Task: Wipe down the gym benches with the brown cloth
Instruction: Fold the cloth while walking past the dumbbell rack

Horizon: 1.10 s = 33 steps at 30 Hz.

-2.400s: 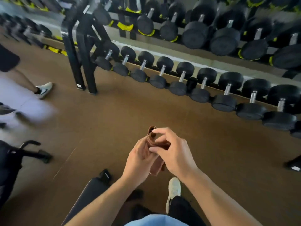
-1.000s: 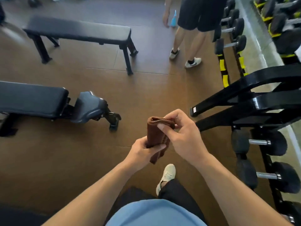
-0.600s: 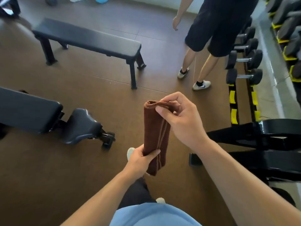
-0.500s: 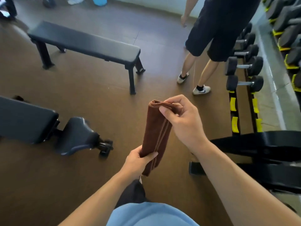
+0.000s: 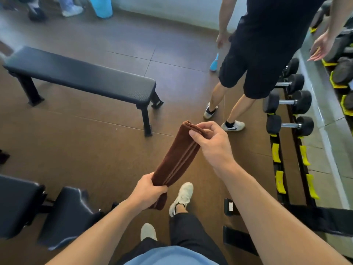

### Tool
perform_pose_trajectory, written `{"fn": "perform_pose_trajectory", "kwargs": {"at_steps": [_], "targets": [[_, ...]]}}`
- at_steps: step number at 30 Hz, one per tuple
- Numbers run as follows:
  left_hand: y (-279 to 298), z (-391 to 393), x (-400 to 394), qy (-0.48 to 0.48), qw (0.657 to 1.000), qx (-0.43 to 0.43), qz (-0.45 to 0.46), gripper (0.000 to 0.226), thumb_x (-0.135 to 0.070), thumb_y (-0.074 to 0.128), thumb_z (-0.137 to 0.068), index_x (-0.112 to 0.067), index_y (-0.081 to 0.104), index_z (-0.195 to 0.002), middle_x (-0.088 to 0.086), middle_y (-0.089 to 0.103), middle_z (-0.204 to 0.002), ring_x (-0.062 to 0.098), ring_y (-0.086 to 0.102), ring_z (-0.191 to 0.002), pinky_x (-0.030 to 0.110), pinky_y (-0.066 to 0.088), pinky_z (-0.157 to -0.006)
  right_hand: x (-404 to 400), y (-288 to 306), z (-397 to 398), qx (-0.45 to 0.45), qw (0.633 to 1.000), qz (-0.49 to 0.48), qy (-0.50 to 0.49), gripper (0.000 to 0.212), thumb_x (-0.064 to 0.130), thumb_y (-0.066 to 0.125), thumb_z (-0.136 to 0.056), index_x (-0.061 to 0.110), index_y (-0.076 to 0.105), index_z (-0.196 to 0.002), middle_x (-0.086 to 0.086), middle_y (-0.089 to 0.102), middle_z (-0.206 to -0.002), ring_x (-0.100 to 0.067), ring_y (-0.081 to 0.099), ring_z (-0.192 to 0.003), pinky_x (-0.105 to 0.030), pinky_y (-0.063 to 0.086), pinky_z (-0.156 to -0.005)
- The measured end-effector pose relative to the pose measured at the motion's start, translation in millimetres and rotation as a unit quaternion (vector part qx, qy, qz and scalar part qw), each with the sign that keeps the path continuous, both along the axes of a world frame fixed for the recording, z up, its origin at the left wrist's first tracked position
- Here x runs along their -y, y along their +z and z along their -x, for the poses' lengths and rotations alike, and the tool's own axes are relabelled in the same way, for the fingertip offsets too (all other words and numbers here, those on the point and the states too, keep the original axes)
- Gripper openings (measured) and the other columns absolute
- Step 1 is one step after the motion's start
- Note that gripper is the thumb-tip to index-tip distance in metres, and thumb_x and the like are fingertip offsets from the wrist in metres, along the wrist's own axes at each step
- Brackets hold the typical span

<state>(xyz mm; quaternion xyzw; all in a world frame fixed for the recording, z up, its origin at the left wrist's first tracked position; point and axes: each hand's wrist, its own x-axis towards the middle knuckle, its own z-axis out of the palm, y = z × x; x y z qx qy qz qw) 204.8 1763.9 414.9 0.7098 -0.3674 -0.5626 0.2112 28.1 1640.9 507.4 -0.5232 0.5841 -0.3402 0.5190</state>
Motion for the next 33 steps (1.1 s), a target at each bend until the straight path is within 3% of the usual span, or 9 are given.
{"fn": "perform_pose_trajectory", "kwargs": {"at_steps": [2, 6, 13, 16, 19, 23, 26, 28, 33], "targets": [[-6, -2, 34, 0.007, 1.0, 0.008, -0.012, 0.025, -0.015, 0.07, -0.087, -0.023, 0.063, -0.109, 0.0, 0.073, -0.097, 0.013, 0.07, -0.087, 0.019, 0.053, -0.065, 39, -11, 2, -0.03, 0.999, -0.019, 0.024, 0.019, 0.025, 0.077, -0.095, 0.028, 0.065, -0.109, 0.006, 0.076, -0.104, -0.009, 0.073, -0.095, -0.022, 0.06, -0.081], [-11, -13, 104, 0.002, 0.999, 0.031, -0.037, 0.032, -0.021, 0.076, -0.082, -0.025, 0.064, -0.111, -0.002, 0.072, -0.101, 0.016, 0.069, -0.093, 0.031, 0.056, -0.08, 119, -34, 9, -0.072, 0.994, -0.064, 0.059, 0.028, 0.024, 0.077, -0.096, 0.032, 0.064, -0.118, 0.009, 0.072, -0.11, -0.01, 0.069, -0.103, -0.029, 0.061, -0.086], [-20, -34, 201, 0.012, 0.994, 0.097, -0.053, 0.022, -0.027, 0.076, -0.082, -0.027, 0.064, -0.101, -0.002, 0.072, -0.093, 0.016, 0.07, -0.086, 0.032, 0.056, -0.074, 229, -62, -5, -0.113, 0.983, -0.105, 0.099, 0.031, 0.025, 0.075, -0.098, 0.033, 0.064, -0.125, 0.008, 0.071, -0.115, -0.013, 0.069, -0.105, -0.041, 0.062, -0.095], [-23, -43, 237, 0.029, 0.994, 0.09, -0.061, 0.025, -0.026, 0.078, -0.083, -0.025, 0.065, -0.104, -0.002, 0.071, -0.095, 0.014, 0.068, -0.087, 0.026, 0.05, -0.07, 273, -71, -23, -0.133, 0.979, -0.106, 0.114, 0.031, 0.026, 0.073, -0.099, 0.032, 0.063, -0.128, 0.007, 0.069, -0.115, -0.013, 0.067, -0.105, -0.036, 0.062, -0.091], [-30, -61, 279, 0.064, 0.992, 0.082, -0.068, 0.026, -0.028, 0.081, -0.08, -0.027, 0.066, -0.102, -0.004, 0.071, -0.093, 0.013, 0.068, -0.087, 0.027, 0.05, -0.071, 318, -80, -46, -0.148, 0.974, -0.119, 0.124, 0.032, 0.024, 0.072, -0.1, 0.027, 0.063, -0.13, 0.005, 0.068, -0.117, -0.014, 0.066, -0.105, -0.024, 0.057, -0.077], [-42, -94, 338, 0.093, 0.991, 0.076, -0.059, 0.027, -0.029, 0.08, -0.083, -0.024, 0.066, -0.106, -0.004, 0.071, -0.094, 0.015, 0.068, -0.089, 0.026, 0.051, -0.07, 385, -103, -84, -0.17, 0.967, -0.141, 0.126, 0.035, 0.024, 0.074, -0.098, 0.024, 0.065, -0.132, 0.0, 0.071, -0.121, -0.02, 0.068, -0.11, -0.036, 0.06, -0.093], [-54, -124, 386, 0.089, 0.992, 0.057, -0.062, 0.037, -0.037, 0.079, -0.086, -0.024, 0.062, -0.116, -0.003, 0.069, -0.104, 0.018, 0.068, -0.098, 0.036, 0.059, -0.09, 436, -121, -112, -0.178, 0.96, -0.177, 0.123, 0.037, 0.025, 0.076, -0.098, 0.025, 0.064, -0.133, -0.001, 0.071, -0.12, -0.021, 0.069, -0.11, -0.029, 0.057, -0.081], [-57, -144, 421, 0.064, 0.994, 0.048, -0.071, 0.046, -0.045, 0.079, -0.084, -0.027, 0.057, -0.12, -0.004, 0.066, -0.111, 0.018, 0.067, -0.102, 0.037, 0.057, -0.096, 468, -132, -122, -0.177, 0.957, -0.207, 0.104, 0.041, 0.024, 0.078, -0.096, 0.024, 0.065, -0.134, -0.001, 0.073, -0.119, -0.022, 0.071, -0.109, -0.033, 0.059, -0.085], [-45, -167, 515, -0.011, 0.997, 0.01, -0.074, 0.048, -0.06, 0.065, -0.089, -0.028, 0.055, -0.123, -0.008, 0.063, -0.115, 0.013, 0.064, -0.1, 0.022, 0.051, -0.077, 535, -151, -120, -0.172, 0.956, -0.234, 0.029, 0.045, 0.026, 0.08, -0.092, 0.026, 0.067, -0.136, 0.001, 0.074, -0.12, -0.022, 0.072, -0.107, -0.045, 0.06, -0.098]]}}
